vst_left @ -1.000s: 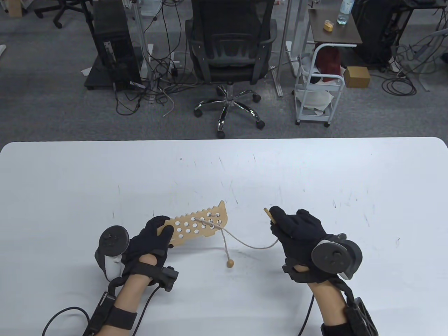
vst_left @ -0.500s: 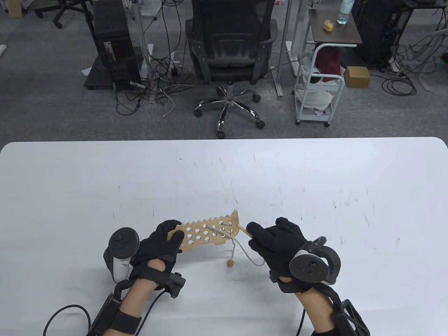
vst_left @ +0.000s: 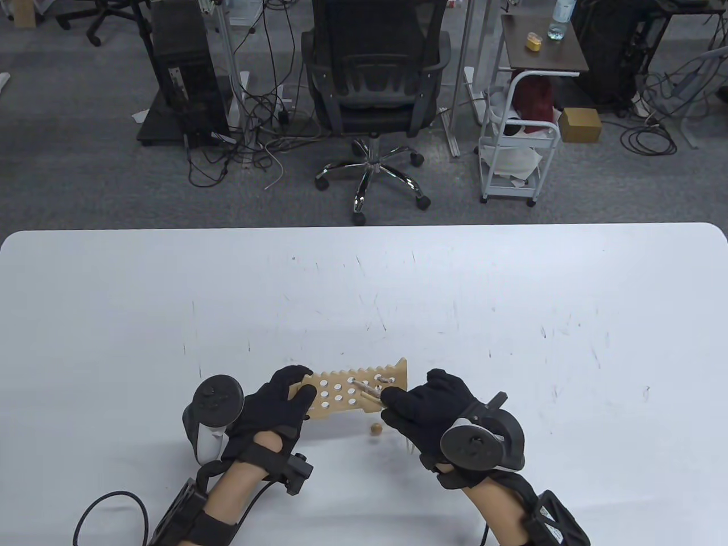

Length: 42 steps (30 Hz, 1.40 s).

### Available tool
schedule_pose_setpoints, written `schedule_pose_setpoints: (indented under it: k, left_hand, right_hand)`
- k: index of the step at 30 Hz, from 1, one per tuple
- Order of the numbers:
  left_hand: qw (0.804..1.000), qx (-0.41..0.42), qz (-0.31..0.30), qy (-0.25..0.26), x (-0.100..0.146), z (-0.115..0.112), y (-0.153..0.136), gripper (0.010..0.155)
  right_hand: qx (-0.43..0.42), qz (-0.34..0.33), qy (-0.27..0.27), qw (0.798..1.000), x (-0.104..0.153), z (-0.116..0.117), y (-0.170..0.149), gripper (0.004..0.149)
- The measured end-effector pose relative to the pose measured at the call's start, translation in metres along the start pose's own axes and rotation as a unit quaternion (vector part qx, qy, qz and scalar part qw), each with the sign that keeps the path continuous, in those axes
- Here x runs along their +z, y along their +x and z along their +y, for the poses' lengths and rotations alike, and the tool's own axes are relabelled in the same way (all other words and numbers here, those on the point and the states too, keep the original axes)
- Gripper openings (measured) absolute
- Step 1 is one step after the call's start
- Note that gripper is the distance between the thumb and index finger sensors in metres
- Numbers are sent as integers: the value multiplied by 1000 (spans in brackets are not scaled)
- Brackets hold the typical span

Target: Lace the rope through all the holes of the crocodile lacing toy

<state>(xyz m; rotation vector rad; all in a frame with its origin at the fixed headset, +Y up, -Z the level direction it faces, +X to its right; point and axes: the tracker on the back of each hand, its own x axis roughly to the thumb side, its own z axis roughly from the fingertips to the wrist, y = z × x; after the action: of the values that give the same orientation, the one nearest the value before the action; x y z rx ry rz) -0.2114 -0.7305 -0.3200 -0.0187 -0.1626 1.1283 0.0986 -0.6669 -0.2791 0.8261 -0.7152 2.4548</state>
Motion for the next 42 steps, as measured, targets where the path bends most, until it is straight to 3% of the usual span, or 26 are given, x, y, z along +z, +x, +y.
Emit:
schedule_pose_setpoints:
  k: [12,19,27,42]
  left_hand:
    - [1000,-22,-11,-15,5,-11,9,54]
    - [999,-28,-15,-11,6,-12,11,54]
    - [999,-28,-11,-11,7,-12,12,54]
    - [999,-30,-17,-21,8,-16,14,54]
  right_hand:
    - [33,3,10,999,1,6,9,37]
    - [-31,35,-9,999,3,8,6,38]
    - [-83,37,20,996,3,16,4,38]
    - [6,-5,11,1000,5,17,17,44]
